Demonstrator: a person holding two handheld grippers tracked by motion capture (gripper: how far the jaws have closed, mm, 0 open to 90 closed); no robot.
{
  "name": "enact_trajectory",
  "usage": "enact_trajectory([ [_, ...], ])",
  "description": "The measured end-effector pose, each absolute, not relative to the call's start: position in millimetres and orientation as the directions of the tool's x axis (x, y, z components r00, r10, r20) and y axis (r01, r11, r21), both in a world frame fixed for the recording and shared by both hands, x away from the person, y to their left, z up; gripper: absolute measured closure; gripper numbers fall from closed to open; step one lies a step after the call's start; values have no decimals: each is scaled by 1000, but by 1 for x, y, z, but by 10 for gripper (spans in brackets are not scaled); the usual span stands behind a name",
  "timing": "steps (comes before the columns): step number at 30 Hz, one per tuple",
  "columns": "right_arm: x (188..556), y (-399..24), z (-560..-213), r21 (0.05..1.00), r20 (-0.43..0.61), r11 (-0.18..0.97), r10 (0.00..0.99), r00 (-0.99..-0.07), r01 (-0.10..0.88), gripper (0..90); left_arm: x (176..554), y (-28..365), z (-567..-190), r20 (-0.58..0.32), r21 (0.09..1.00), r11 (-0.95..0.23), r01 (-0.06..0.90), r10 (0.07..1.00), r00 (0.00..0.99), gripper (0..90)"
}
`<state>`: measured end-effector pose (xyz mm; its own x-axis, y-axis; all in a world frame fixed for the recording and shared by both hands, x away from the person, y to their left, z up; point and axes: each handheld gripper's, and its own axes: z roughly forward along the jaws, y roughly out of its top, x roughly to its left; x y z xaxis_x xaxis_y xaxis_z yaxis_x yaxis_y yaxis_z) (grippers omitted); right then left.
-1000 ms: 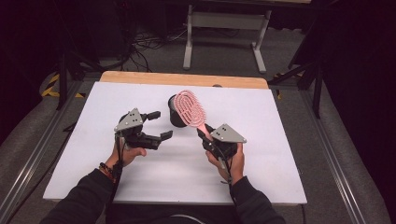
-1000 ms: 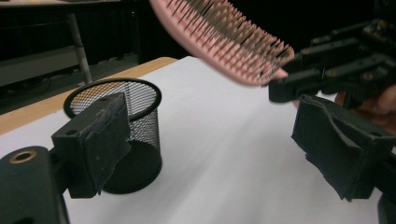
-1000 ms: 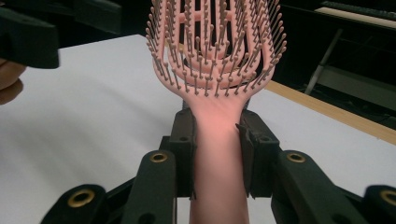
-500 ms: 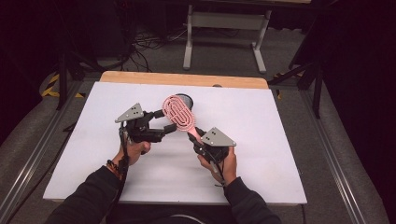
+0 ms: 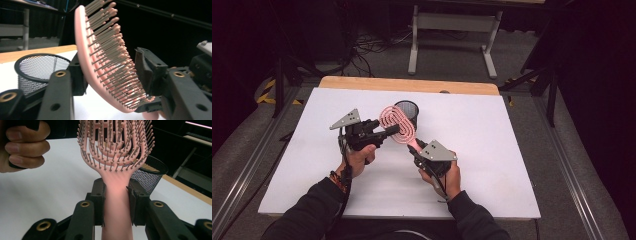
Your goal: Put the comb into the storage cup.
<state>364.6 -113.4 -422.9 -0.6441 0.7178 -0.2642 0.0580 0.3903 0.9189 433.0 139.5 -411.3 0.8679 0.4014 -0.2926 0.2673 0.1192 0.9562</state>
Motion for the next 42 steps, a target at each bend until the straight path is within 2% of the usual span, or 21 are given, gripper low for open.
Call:
enact_trajectory([
  [10,366,-112,-426,918,-270,393,719,-641,55,690,422,138,-406,-270,961,163,225,363,892,611],
  [18,365,-107,-428,920,-264,389,705,-659,48,682,413,140,-398,-221,973,151,176,373,901,635],
  [23,366,-107,-429,915,-264,400,695,-669,54,615,414,150,-392,-206,976,153,156,401,893,637],
  [29,366,-112,-429,919,-257,390,694,-673,51,494,413,158,-387,-166,985,125,123,440,882,638],
  [42,365,-141,-418,932,-264,363,711,-652,19,350,413,167,-385,-135,990,95,102,475,870,640],
])
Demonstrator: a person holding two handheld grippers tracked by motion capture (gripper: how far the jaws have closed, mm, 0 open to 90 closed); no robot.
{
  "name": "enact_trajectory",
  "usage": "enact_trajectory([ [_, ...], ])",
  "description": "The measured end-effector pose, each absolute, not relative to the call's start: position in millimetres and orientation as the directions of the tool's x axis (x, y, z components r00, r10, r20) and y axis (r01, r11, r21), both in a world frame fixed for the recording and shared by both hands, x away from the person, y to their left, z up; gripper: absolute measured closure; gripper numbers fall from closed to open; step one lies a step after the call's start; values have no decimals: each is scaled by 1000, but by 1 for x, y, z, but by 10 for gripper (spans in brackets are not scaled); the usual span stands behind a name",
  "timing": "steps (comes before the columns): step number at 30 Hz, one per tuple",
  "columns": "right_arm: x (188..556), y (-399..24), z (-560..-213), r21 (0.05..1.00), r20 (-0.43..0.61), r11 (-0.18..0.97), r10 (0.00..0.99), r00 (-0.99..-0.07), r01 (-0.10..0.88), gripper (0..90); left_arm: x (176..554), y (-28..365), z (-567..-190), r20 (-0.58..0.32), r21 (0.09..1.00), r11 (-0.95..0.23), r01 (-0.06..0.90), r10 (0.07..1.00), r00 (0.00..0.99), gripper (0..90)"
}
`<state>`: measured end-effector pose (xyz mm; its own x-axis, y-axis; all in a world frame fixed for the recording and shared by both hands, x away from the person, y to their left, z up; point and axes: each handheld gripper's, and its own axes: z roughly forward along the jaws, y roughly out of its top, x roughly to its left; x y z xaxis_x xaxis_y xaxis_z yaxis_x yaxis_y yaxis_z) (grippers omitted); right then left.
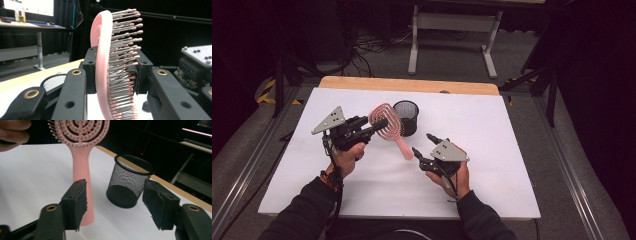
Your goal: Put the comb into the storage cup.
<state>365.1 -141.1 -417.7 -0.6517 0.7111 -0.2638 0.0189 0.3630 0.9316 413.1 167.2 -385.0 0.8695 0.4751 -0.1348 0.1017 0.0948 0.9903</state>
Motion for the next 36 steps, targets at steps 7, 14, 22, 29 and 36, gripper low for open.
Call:
enact_trajectory([
  [7,365,-161,-413,941,-272,337,736,-619,-12,291,411,176,-383,-99,995,64,77,500,860,640],
  [14,364,-179,-414,938,-296,346,756,-584,-28,229,409,185,-379,-71,997,50,52,529,846,640],
  [22,360,-197,-419,929,-316,369,775,-547,-15,181,408,189,-376,-54,998,44,36,543,838,640],
  [29,356,-213,-424,924,-325,383,790,-520,5,151,407,190,-375,-42,999,34,28,548,835,641],
  [36,351,-227,-432,921,-326,389,793,-514,15,121,406,193,-373,-35,999,34,20,553,832,640],
])
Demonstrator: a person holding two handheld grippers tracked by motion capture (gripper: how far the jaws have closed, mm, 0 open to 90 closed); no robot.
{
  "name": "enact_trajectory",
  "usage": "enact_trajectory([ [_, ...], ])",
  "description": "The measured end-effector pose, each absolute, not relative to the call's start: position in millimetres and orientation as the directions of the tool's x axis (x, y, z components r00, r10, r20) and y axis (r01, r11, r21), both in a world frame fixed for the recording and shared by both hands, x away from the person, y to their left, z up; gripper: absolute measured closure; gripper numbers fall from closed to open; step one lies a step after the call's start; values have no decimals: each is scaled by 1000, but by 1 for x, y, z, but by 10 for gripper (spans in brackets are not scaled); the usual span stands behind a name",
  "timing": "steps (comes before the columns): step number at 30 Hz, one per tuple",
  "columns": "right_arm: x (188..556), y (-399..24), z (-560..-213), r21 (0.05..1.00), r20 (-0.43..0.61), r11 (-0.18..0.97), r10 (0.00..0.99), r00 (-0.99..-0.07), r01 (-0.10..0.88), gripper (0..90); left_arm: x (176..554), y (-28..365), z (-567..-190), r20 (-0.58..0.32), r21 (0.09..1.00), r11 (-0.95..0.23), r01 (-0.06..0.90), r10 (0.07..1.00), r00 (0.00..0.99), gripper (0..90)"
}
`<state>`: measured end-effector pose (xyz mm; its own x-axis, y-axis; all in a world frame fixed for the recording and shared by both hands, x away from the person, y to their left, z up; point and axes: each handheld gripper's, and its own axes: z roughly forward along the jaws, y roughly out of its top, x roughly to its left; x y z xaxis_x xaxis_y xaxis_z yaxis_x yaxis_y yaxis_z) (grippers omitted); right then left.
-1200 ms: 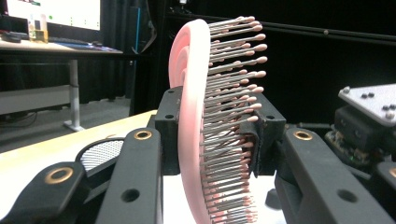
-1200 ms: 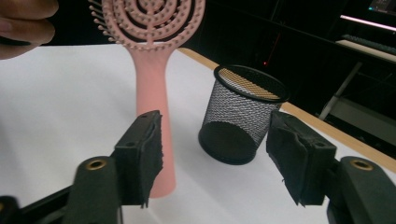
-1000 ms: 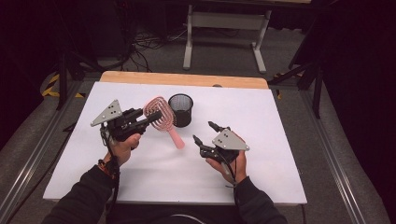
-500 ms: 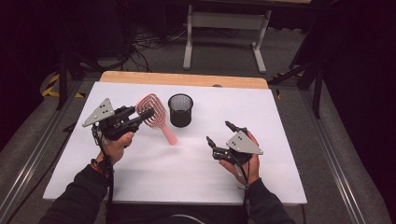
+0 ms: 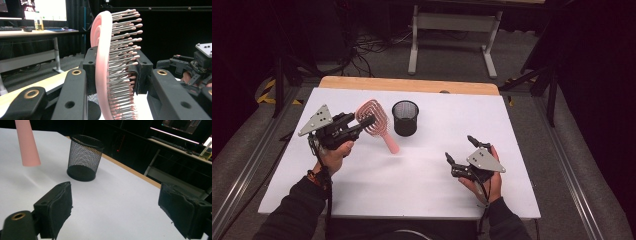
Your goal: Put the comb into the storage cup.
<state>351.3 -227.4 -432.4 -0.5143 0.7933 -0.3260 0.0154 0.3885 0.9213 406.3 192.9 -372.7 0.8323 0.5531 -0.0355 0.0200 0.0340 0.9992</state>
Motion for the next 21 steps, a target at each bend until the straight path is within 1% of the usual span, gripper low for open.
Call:
enact_trajectory([
  [6,349,-238,-440,932,-295,360,801,-521,26,105,406,195,-370,-29,999,36,10,565,825,641],
  [15,346,-242,-448,924,-295,379,786,-543,47,44,407,193,-367,-8,1000,24,-6,564,826,641],
  [21,345,-243,-452,923,-292,381,788,-542,57,37,407,193,-360,-2,999,31,-19,565,825,640],
])
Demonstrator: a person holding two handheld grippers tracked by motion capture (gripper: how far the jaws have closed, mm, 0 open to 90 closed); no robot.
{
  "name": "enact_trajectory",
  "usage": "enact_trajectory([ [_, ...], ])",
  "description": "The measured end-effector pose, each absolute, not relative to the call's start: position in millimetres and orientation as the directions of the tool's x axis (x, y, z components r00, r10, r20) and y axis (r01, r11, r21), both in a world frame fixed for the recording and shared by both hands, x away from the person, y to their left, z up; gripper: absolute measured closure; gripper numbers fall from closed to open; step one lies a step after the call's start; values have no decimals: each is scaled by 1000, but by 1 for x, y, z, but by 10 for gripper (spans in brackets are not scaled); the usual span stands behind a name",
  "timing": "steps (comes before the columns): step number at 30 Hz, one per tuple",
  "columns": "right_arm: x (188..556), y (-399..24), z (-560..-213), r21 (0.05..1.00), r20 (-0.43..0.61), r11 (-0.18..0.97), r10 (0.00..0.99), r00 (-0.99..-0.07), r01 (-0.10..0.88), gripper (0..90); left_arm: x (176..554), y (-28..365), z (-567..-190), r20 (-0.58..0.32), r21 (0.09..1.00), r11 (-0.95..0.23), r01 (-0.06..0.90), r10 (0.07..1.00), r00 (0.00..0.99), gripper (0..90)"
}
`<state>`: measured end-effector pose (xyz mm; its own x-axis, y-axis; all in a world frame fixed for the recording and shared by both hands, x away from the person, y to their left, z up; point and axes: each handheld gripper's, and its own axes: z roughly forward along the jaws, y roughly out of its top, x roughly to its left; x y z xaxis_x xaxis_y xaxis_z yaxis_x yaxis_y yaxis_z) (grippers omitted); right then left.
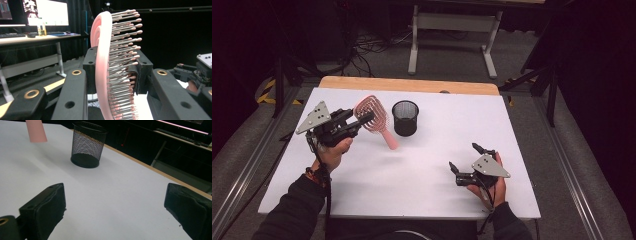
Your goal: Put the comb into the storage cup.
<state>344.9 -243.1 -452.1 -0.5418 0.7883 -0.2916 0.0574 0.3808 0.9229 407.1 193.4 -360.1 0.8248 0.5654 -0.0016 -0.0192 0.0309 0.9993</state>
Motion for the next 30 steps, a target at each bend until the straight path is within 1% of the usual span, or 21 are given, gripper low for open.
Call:
enact_trajectory([
  [5,345,-242,-453,922,-292,383,788,-542,59,37,409,192,-353,8,999,29,-30,567,824,641],
  [14,346,-239,-456,916,-297,396,779,-552,66,45,415,185,-323,66,997,-11,-72,568,820,641],
  [22,347,-241,-456,923,-271,376,784,-559,78,49,425,177,-309,78,997,-26,-77,572,817,641],
  [30,345,-240,-455,914,-302,401,774,-557,61,50,431,171,-299,84,996,-33,-79,573,815,641],
])
